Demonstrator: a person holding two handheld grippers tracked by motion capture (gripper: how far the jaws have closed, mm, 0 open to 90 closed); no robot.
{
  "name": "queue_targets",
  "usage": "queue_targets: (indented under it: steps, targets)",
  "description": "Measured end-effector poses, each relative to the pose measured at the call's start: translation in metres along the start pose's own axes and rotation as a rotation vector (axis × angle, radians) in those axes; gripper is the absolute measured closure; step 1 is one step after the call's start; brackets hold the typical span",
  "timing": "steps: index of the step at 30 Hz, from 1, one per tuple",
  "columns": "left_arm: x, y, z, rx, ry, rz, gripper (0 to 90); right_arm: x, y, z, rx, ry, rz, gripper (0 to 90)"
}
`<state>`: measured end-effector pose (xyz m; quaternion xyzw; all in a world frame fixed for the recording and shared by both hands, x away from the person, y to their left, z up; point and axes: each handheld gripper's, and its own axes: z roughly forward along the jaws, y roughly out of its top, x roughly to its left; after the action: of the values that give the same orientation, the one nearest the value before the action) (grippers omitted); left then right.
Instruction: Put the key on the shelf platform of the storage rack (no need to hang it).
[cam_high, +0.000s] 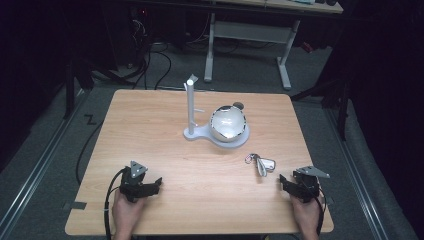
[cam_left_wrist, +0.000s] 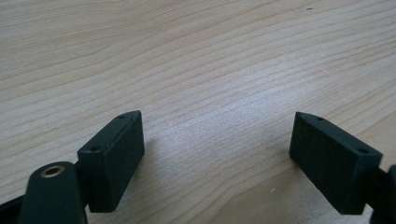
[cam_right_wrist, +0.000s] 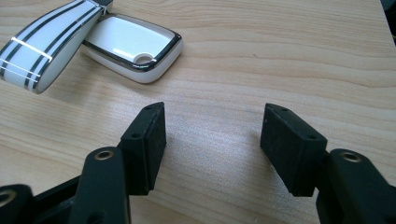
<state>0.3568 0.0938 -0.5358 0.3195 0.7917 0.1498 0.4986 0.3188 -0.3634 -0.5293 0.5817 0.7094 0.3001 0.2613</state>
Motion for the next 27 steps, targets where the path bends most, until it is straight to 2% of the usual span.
queue_targets:
  steps: [9,14,15,16,18,19,27]
  targets:
    - [-0.0001,0.0,0.0,0.0,0.0,-0.001,18.2,0.0,0.0,0.0001,-0.001,0.002,0.001,41.0]
    - [0.0004,0.0006,0.0011,0.007,-0.012,0.017,17.7,0.0001,0.0001,0.0001,0.0,0.003,0.005,41.0]
    - [-0.0014,0.0005,0.0016,0.008,-0.001,-0.004,17.6,0.0001,0.0001,0.0001,0.0,0.003,0.004,41.1]
    - [-0.0006,0.0008,0.0025,0.013,-0.014,0.016,17.6,0.0001,0.0001,0.0001,0.0,0.005,0.005,41.5]
    - [-0.0019,0.0009,0.0035,0.015,-0.009,0.006,17.6,0.0001,0.0001,-0.0002,-0.001,0.013,-0.004,43.2]
    - [-0.0013,0.0011,0.0042,0.015,-0.016,0.024,17.6,0.0,0.0001,-0.0001,-0.003,0.014,-0.003,43.2]
    - [-0.0032,0.0003,0.0062,0.012,-0.016,0.022,18.3,-0.0001,0.0,0.0,-0.003,0.014,-0.003,43.1]
